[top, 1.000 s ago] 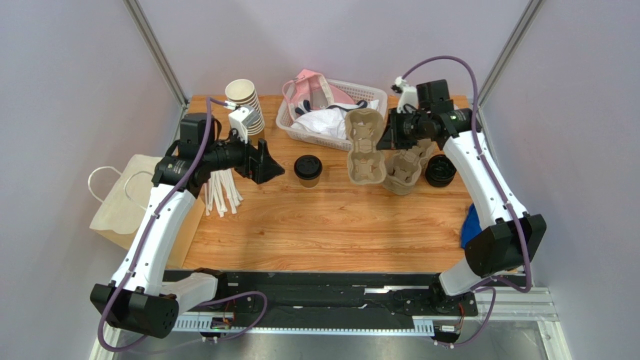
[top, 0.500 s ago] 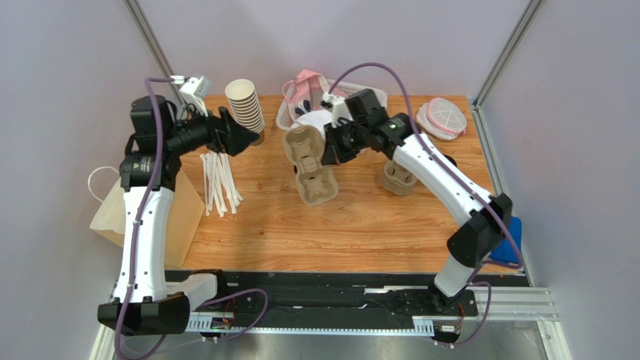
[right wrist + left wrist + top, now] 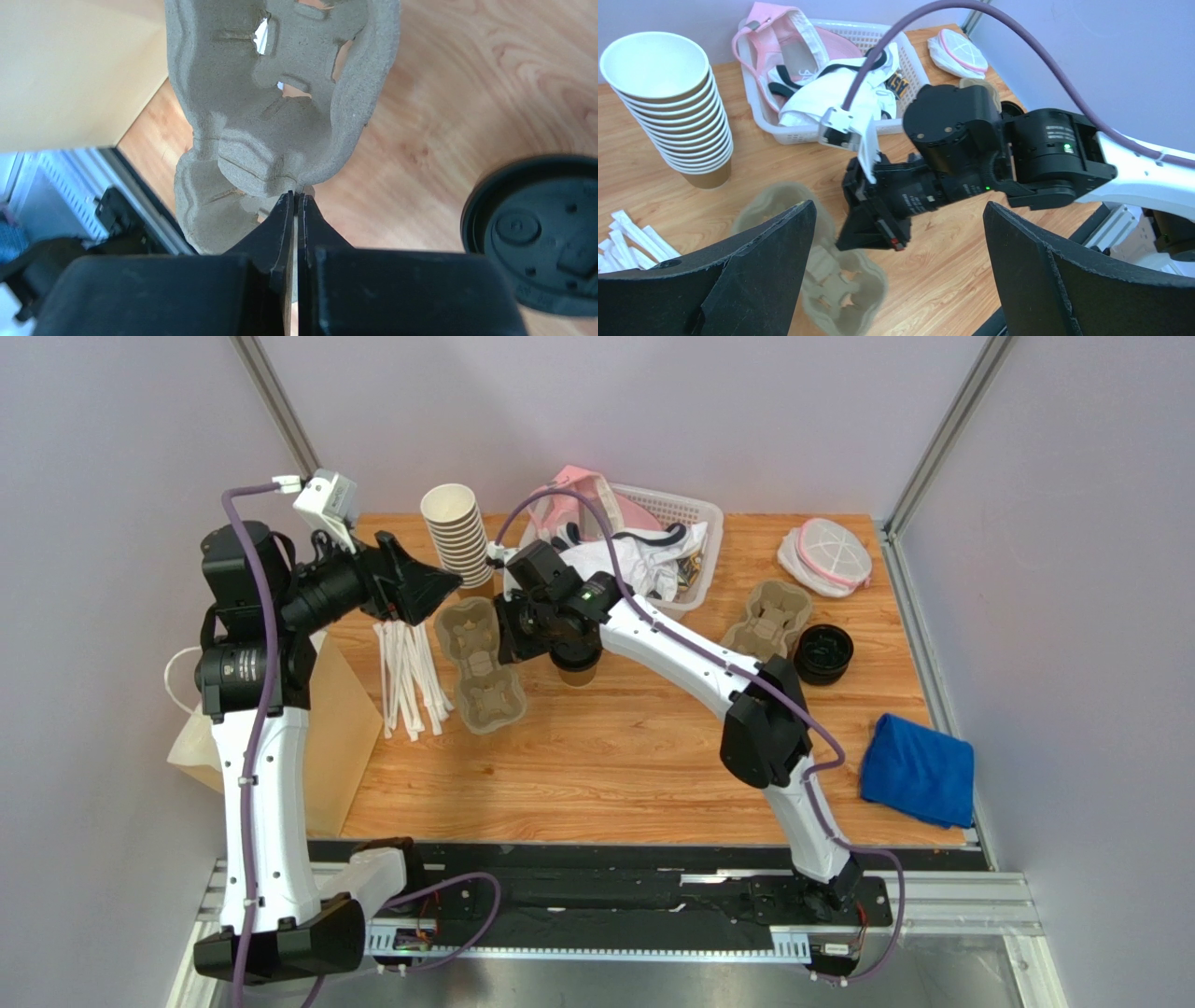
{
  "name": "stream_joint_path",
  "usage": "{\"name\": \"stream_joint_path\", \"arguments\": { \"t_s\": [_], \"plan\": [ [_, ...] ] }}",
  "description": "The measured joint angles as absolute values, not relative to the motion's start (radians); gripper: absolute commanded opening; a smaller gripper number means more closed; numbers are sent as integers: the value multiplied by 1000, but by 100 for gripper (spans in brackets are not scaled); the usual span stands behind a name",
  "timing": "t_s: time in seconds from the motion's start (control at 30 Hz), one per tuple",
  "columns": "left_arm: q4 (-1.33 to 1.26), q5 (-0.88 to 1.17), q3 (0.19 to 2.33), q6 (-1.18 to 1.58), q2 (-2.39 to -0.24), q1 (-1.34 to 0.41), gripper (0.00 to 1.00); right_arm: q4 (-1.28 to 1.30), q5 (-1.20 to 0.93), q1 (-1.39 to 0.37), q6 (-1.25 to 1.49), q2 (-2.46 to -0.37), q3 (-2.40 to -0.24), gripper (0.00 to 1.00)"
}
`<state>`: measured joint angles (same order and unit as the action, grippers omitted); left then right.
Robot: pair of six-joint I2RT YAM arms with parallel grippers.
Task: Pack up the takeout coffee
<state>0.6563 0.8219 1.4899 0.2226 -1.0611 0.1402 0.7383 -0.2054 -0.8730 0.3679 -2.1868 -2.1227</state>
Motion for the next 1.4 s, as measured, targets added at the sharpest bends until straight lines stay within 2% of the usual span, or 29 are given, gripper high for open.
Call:
{"name": "stream_joint_path", "arguments": {
  "t_s": [0.23,0.5,0.53,0.57,0.63,0.67,0.77,0.83,1.03,1.13,1.17,1.2,1.23,1.4],
  "plan": [
    [677,807,1453,202,-1040,140,98,693,-127,-883,383,-2303,-2213,0],
    [715,774,1448,157,-1029,140,98,680,-123,-883,404,-2389,-2219,1],
    [720,772,1444,152,-1028,140,99,680,-123,-883,406,-2396,-2219,4],
    [725,770,1440,150,-1026,140,99,679,-123,-884,411,-2400,-2219,17],
    [732,766,1433,147,-1023,140,99,678,-120,-884,425,-2404,-2218,25],
    [738,764,1431,146,-1023,140,99,678,-118,-885,429,-2404,-2218,34],
    [751,757,1429,142,-1024,140,99,672,-113,-887,445,-2404,-2218,46],
    [768,753,1430,135,-1024,140,99,672,-113,-888,450,-2404,-2217,47],
    [915,720,1541,78,-1036,141,99,677,-113,-888,445,-2352,-2201,65],
    [1023,698,1649,26,-1041,149,99,680,-110,-889,427,-2267,-2191,82],
    [1058,694,1681,8,-1043,152,99,681,-108,-889,413,-2226,-2189,92],
    [1104,683,1716,-21,-1047,158,99,680,-105,-889,401,-2189,-2189,97],
    [1146,671,1744,-51,-1052,165,99,673,-101,-890,383,-2140,-2183,100],
    [1275,582,1776,-174,-1045,247,99,639,-52,-889,246,-1838,-2096,100]
  ]
}}
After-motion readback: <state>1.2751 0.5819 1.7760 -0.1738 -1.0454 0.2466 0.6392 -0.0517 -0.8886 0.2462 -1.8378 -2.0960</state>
